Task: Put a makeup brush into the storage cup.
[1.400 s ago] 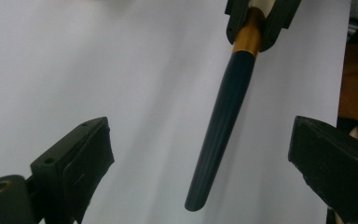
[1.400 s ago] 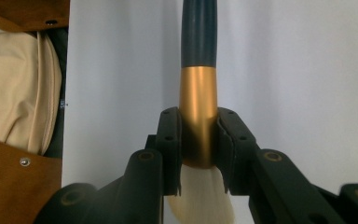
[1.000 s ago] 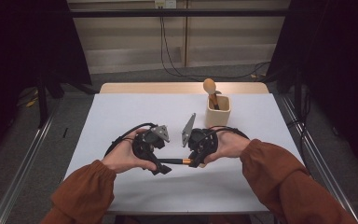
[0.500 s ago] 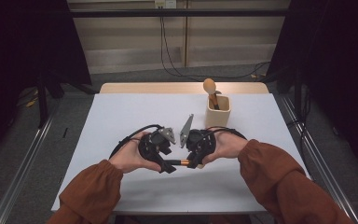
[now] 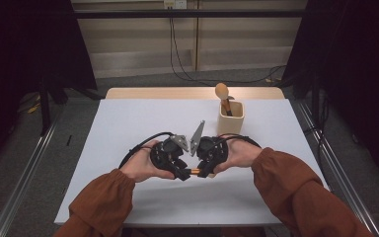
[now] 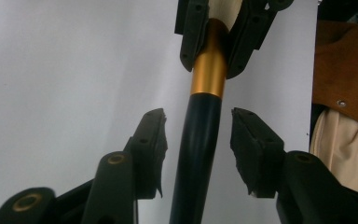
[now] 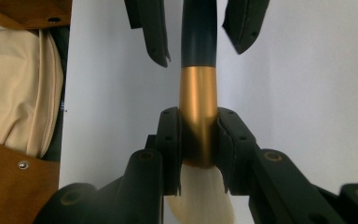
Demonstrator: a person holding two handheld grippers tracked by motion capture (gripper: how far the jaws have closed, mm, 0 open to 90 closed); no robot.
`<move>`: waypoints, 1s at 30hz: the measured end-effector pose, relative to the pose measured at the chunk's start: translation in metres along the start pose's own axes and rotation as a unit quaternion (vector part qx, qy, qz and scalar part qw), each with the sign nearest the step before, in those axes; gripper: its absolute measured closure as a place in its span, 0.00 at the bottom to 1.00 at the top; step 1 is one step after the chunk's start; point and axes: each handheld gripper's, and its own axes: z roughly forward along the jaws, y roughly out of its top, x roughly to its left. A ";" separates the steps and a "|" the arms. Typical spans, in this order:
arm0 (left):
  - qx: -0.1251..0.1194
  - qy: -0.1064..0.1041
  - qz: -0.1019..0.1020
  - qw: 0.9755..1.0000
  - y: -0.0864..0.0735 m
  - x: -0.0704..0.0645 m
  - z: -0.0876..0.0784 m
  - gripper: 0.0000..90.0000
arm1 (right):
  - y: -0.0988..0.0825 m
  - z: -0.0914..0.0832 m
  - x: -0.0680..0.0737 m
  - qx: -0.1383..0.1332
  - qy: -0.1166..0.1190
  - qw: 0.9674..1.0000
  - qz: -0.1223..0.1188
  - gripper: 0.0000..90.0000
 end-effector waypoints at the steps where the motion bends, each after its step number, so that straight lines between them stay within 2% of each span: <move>1: -0.007 0.001 -0.005 1.000 0.000 -0.001 0.002 0.64 | 0.000 0.000 0.000 0.000 0.001 1.000 0.000 0.80; 2: 0.010 -0.002 0.013 1.000 0.000 0.002 0.000 0.66 | 0.000 0.001 0.000 -0.003 -0.001 1.000 -0.002 0.80; 3: 0.011 -0.006 0.014 1.000 0.000 0.002 0.000 0.68 | 0.000 0.000 -0.001 -0.001 0.001 1.000 -0.001 0.80; 4: -0.003 -0.008 0.000 1.000 0.000 0.000 0.003 0.70 | 0.000 0.001 -0.001 -0.005 -0.002 1.000 -0.007 0.80; 5: -0.003 -0.006 -0.002 1.000 0.000 0.000 0.003 0.72 | 0.000 0.001 0.000 -0.001 0.001 1.000 0.000 0.80; 6: 0.002 -0.009 0.007 1.000 0.000 0.001 0.002 0.74 | 0.001 0.002 -0.003 -0.013 0.001 1.000 -0.020 0.80; 9: -0.005 -0.003 0.001 1.000 0.000 0.001 0.002 0.77 | 0.001 0.002 -0.002 -0.012 -0.001 1.000 -0.019 0.80; 11: -0.011 -0.010 0.002 1.000 -0.001 0.002 0.003 0.77 | 0.001 0.001 0.000 -0.003 -0.001 1.000 -0.006 0.80; 13: -0.014 -0.004 -0.001 1.000 -0.002 0.001 0.003 0.78 | 0.001 0.000 0.002 -0.002 0.000 1.000 -0.003 0.80; 16: -0.008 -0.010 0.002 1.000 -0.002 0.001 0.003 0.78 | 0.001 0.000 0.003 -0.002 -0.004 1.000 0.003 0.80; 21: 0.003 -0.010 0.010 1.000 -0.003 0.001 0.004 0.80 | 0.001 0.002 0.002 0.000 -0.003 1.000 -0.008 0.80; 22: 0.004 -0.019 0.009 1.000 -0.003 0.001 0.004 0.80 | 0.001 0.002 0.002 0.000 -0.003 1.000 -0.010 0.80; 23: 0.005 -0.019 0.011 1.000 -0.003 0.002 0.005 0.81 | 0.001 0.002 0.002 0.001 -0.004 1.000 -0.012 0.80; 25: 0.007 -0.022 0.006 1.000 -0.003 0.003 0.004 0.81 | 0.002 0.003 0.001 -0.006 -0.010 1.000 -0.020 0.80; 27: 0.008 -0.021 0.006 1.000 -0.003 0.003 0.004 0.80 | 0.002 0.003 0.003 0.001 -0.006 1.000 -0.012 0.80; 28: 0.003 -0.015 -0.001 1.000 -0.004 0.002 0.004 0.80 | 0.002 0.003 0.002 -0.002 -0.007 1.000 -0.014 0.80; 30: 0.009 -0.021 -0.003 1.000 -0.004 0.004 0.003 0.79 | 0.002 0.002 0.001 -0.005 0.001 1.000 -0.018 0.80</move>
